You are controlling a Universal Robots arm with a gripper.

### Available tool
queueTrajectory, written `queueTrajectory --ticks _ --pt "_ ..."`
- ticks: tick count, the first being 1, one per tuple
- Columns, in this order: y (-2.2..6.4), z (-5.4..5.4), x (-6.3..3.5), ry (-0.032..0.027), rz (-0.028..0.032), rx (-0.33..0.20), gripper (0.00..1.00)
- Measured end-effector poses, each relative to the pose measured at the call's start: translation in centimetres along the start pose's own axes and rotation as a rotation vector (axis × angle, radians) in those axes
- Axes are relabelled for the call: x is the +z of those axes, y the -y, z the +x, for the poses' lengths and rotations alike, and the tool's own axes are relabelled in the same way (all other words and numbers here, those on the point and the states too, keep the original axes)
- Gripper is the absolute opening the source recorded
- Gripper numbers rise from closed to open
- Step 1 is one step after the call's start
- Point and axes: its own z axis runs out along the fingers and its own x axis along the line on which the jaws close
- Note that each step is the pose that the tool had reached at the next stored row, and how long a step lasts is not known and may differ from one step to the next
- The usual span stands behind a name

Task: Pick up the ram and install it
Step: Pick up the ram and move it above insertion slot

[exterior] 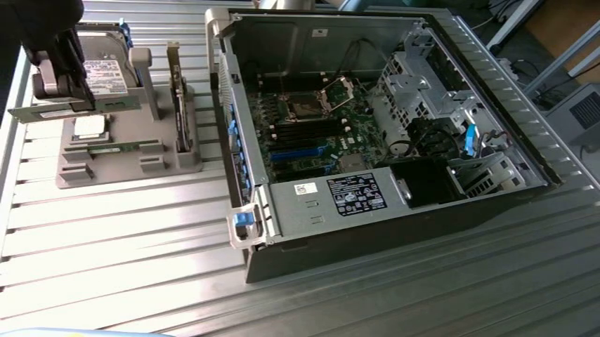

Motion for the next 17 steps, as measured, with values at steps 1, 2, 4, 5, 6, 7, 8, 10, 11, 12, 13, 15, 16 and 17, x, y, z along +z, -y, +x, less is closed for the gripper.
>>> queueTrajectory --ticks 1,2,4,5,6,7,8,10,11,12,13,15,16,17 --pt "-0.02 0.0 -0.39 0.0006 0.0 0.0 0.13" --pt "-0.04 -0.1 -0.93 0.0016 0.0001 0.0 0.13" --pt "-0.08 -0.1 -1.76 0.0038 0.0003 0.0 0.13" --pt "-0.09 -0.1 -2.06 0.0047 0.0003 0.0 0.13" --pt "-0.11 -0.1 -2.34 0.0056 0.0004 0.0 0.13" --pt "-0.11 -0.2 -2.57 0.0061 0.0004 0.0 0.13" --pt "-0.13 -0.2 -2.88 0.0067 0.0004 0.0 0.13" --pt "-0.15 -0.2 -3.44 0.0079 0.0006 0.0 0.13" --pt "-0.17 -0.2 -3.82 0.0092 0.0006 0.0 0.13" --pt "-0.18 -0.2 -3.98 0.0098 0.0009 0.0 0.13" --pt "-0.18 -0.2 -3.98 0.0098 0.0008 0.0 0.13" --pt "-0.17 -0.2 -3.99 0.0097 0.0006 0.0 0.13" --pt "-0.17 -0.2 -4.0 0.0097 0.0007 0.0 0.13" --pt "-0.18 -0.2 -3.99 0.0097 0.0007 0.0 0.13"
